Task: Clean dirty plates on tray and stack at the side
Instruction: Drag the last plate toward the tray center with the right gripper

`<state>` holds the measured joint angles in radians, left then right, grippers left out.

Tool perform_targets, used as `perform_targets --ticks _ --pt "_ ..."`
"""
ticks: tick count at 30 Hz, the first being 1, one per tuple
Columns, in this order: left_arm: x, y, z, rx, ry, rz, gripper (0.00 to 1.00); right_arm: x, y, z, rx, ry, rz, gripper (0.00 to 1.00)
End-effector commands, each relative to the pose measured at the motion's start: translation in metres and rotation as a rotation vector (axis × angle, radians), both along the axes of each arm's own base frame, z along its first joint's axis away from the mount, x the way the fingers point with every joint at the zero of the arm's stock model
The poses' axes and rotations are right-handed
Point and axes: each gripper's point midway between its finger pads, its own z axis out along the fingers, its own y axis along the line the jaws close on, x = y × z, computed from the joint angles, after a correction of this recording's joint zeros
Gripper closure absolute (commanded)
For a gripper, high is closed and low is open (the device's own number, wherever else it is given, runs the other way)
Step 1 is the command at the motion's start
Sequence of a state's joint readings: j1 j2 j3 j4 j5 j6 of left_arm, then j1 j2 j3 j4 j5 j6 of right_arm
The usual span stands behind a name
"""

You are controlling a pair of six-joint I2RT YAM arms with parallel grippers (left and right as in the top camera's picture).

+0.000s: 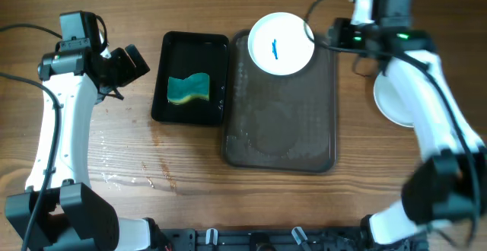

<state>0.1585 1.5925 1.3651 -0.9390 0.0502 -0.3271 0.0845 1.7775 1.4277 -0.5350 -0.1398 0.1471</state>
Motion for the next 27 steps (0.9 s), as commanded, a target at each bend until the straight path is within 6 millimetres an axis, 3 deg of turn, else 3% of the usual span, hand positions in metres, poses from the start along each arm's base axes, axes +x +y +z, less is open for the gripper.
perform_targets --ticks 1,3,6,7,8,9,10,12,15,18,19,20,21,23,25,26,27 --pt "0.001 0.001 0.001 0.002 -0.005 -0.002 0.00 0.029 0.010 -0.067 -0.013 0.026 0.033 0.43" --pt "0.001 0.001 0.001 0.002 -0.005 -0.002 0.00 0.043 0.025 -0.097 0.034 0.012 0.096 0.42" --pt "0.001 0.001 0.001 0.002 -0.005 -0.002 0.00 0.053 0.027 -0.136 0.042 0.024 0.099 0.41" --pt "0.001 0.001 0.001 0.002 -0.005 -0.002 0.00 0.053 0.027 -0.140 0.042 0.028 0.099 0.44" --pt "0.001 0.001 0.001 0.002 -0.005 -0.002 0.00 0.052 0.028 -0.146 0.041 0.038 0.100 0.49" --pt "0.001 0.001 0.001 0.002 -0.005 -0.002 0.00 0.050 0.027 -0.149 0.041 0.049 0.099 0.79" --pt "0.001 0.001 0.001 0.002 -0.005 -0.002 0.00 0.048 0.028 -0.150 0.041 0.059 0.100 0.96" --pt "0.001 0.001 0.001 0.002 -0.005 -0.002 0.00 0.042 0.027 -0.138 0.065 0.082 0.075 0.96" --pt "0.001 0.001 0.001 0.002 -0.005 -0.002 0.00 0.026 0.025 -0.089 0.065 0.077 0.075 0.96" --pt "0.001 0.001 0.001 0.002 -0.005 -0.002 0.00 -0.023 0.020 0.001 0.066 0.060 0.075 0.96" --pt "0.001 0.001 0.001 0.002 -0.005 -0.002 0.00 -0.050 0.018 0.021 0.073 0.091 0.062 0.96" --pt "0.001 0.001 0.001 0.002 -0.005 -0.002 0.00 -0.070 0.016 0.029 0.074 0.132 0.056 0.96" --pt "0.001 0.001 0.001 0.002 -0.005 -0.002 0.00 -0.100 0.013 0.029 0.083 0.226 0.028 0.96" --pt "0.001 0.001 0.001 0.002 -0.005 -0.002 0.00 -0.140 0.015 0.008 0.103 0.416 -0.038 0.96" --pt "0.001 0.001 0.001 0.002 -0.005 -0.002 0.00 -0.168 0.027 -0.032 0.140 0.554 -0.129 0.96" --pt "0.001 0.001 0.001 0.002 -0.005 -0.002 0.00 -0.184 0.042 -0.065 0.190 0.611 -0.172 0.96" --pt "0.001 0.001 0.001 0.002 -0.005 -0.002 0.00 -0.190 0.051 -0.079 0.224 0.630 -0.192 0.96"
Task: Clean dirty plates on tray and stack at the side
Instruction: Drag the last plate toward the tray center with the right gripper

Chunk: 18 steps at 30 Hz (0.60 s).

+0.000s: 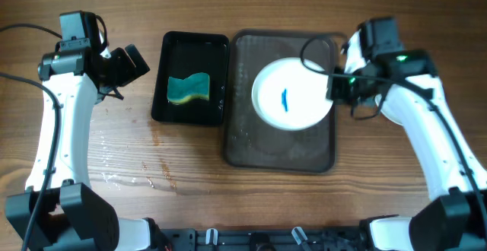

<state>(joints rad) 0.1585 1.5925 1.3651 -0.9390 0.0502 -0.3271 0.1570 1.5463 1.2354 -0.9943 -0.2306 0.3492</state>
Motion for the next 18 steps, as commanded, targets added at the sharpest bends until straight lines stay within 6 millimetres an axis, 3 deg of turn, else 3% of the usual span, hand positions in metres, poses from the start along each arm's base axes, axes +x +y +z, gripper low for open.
perform_targets --ticks 1,3,5,7,8,10,12,14,16,18 --pt "0.001 0.001 0.001 0.002 -0.006 -0.002 0.00 -0.038 0.036 -0.066 0.112 0.171 -0.160 0.96" --pt "0.001 0.001 0.001 0.002 -0.006 -0.002 0.00 -0.043 0.048 -0.089 0.130 0.158 -0.210 0.96" --pt "0.003 0.001 0.002 0.003 -0.012 -0.002 0.00 -0.034 0.037 -0.099 0.026 0.074 -0.232 0.94" --pt "0.001 -0.009 0.001 -0.052 -0.006 -0.020 0.00 -0.033 0.030 -0.097 -0.021 0.049 -0.204 0.71" --pt "-0.018 -0.033 -0.003 -0.183 0.066 -0.062 0.00 -0.030 0.026 -0.084 -0.033 0.015 -0.142 0.69" --pt "-0.023 -0.047 -0.002 -0.255 0.080 -0.087 0.00 -0.021 0.023 -0.054 -0.040 -0.081 -0.043 0.69" --pt "-0.027 -0.068 -0.003 -0.318 0.096 -0.134 0.00 -0.016 0.022 -0.008 -0.054 -0.252 0.106 0.69" --pt "-0.035 -0.085 -0.015 -0.280 0.134 -0.189 0.00 -0.019 0.021 0.026 -0.056 -0.379 0.165 0.62" --pt "-0.035 -0.087 -0.033 -0.161 0.144 -0.216 0.00 -0.023 0.020 0.044 -0.044 -0.434 0.159 0.59" --pt "-0.024 -0.098 -0.059 -0.040 0.104 -0.241 0.00 -0.025 0.019 0.049 -0.039 -0.447 0.156 0.58"
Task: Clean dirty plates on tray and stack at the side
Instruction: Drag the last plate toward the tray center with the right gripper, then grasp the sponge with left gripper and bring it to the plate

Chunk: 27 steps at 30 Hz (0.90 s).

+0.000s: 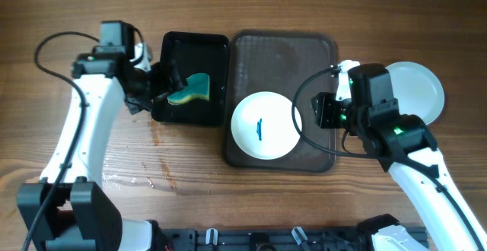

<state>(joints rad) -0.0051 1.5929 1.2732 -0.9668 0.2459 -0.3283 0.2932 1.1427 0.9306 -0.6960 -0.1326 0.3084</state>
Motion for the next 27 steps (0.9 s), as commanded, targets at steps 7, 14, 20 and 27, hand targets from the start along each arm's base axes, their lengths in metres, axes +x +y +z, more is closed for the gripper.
perform_targets --ticks 7,14,20,27 --pt "0.042 -0.024 -0.089 0.259 -0.084 -0.031 0.15 -0.014 0.011 -0.015 0.019 0.101 0.082 0.59" --pt "0.046 -0.021 -0.135 0.282 -0.024 -0.033 0.60 -0.019 0.009 -0.019 0.026 0.137 0.058 0.60" --pt "0.026 -0.017 -0.143 0.299 0.078 -0.048 0.96 -0.019 0.009 -0.019 0.026 0.137 0.057 0.61" --pt "0.040 -0.020 -0.068 0.309 0.131 -0.055 0.96 -0.019 0.009 -0.019 0.025 0.139 0.058 0.61"
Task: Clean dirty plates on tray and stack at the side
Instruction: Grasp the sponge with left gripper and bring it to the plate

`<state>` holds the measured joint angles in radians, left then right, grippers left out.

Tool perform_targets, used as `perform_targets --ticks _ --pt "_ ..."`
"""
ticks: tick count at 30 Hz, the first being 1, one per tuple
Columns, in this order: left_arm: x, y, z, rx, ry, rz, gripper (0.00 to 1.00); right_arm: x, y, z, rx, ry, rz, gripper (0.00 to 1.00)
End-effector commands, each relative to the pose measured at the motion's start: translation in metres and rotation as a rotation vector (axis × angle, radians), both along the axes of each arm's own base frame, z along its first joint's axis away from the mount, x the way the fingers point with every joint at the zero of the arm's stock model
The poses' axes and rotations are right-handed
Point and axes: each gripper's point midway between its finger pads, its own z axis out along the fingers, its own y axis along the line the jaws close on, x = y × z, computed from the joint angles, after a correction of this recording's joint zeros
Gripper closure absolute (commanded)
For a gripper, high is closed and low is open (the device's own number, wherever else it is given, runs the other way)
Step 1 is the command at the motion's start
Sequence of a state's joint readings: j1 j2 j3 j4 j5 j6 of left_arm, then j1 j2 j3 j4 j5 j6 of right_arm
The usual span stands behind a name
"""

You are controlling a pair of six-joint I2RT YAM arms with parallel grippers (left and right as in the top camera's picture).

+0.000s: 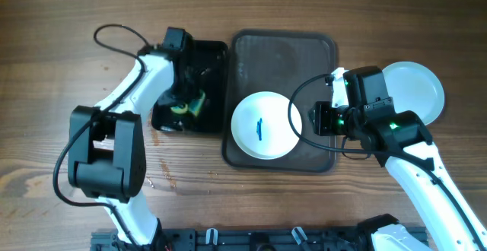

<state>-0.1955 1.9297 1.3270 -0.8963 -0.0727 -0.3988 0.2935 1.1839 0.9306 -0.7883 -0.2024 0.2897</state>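
Note:
A white plate [262,125] with a blue smear lies on the front left part of the brown tray [281,53]. My right gripper [302,122] is at the plate's right rim, shut on it. My left gripper [185,99] is down inside the black tub [209,53], right over the green and yellow sponge [198,103]. The arm hides its fingers, so I cannot make out whether they have closed on the sponge.
A clean white plate [418,91] rests on the wooden table to the right of the tray. Water spots mark the table [122,175] at the front left. The right arm's cable loops over the tray's right side.
My left gripper has gone from the tub's left edge down into the tub onto the sponge, which now lies lower and looks bunched. The right gripper and the smeared plate have barely shifted.
The smeared plate was first at the tray's far edge, held by my right gripper, then over the tray's middle, then at the tray's front left, where it stays. My left arm hung still left of the tub, came to the tub's edge, and is now inside it.

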Motion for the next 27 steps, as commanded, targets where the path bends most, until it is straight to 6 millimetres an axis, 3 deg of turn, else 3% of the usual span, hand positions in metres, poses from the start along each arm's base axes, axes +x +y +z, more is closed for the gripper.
perform_targets --ticks 1,4,5,8,10,14,16,17,19,20,24,27 --pt "0.025 -0.005 0.043 -0.014 -0.054 -0.001 0.96 0.000 0.002 0.002 0.013 0.006 0.003 0.60" --pt "0.025 -0.005 0.053 -0.013 -0.044 -0.001 0.96 -0.002 -0.022 -0.020 -0.096 0.092 -0.130 0.61" --pt "0.023 -0.005 0.053 -0.012 -0.038 -0.001 0.96 -0.003 -0.021 -0.032 -0.111 0.134 -0.119 0.61" --pt "0.019 -0.004 0.056 -0.010 -0.030 -0.002 0.96 -0.003 -0.017 -0.075 -0.143 0.280 -0.103 0.60" --pt "0.018 -0.008 0.064 -0.035 -0.042 -0.031 0.96 -0.001 -0.003 -0.099 -0.109 0.334 -0.009 0.55" --pt "0.016 -0.022 0.103 -0.129 -0.132 -0.070 0.96 0.006 0.012 -0.132 -0.062 0.395 0.025 0.55" --pt "0.011 -0.031 0.123 -0.191 -0.171 -0.082 0.96 0.012 0.019 -0.138 -0.029 0.380 0.052 0.62" --pt "0.008 -0.035 0.130 -0.221 -0.179 -0.088 0.96 0.015 0.017 -0.141 -0.045 0.375 0.039 0.77" --pt "0.003 -0.048 0.135 -0.293 -0.173 -0.106 0.96 0.019 0.006 -0.145 -0.089 0.380 -0.046 0.87" --pt "-0.005 -0.076 0.137 -0.374 -0.150 -0.159 0.96 0.024 -0.010 -0.149 -0.151 0.374 -0.174 0.96" --pt "-0.015 -0.125 0.121 -0.393 -0.127 -0.251 0.96 0.027 -0.017 -0.149 -0.164 0.374 -0.270 0.96" --pt "-0.028 -0.165 0.085 -0.409 -0.082 -0.220 0.96 0.026 -0.017 -0.149 -0.166 0.379 -0.270 0.96"
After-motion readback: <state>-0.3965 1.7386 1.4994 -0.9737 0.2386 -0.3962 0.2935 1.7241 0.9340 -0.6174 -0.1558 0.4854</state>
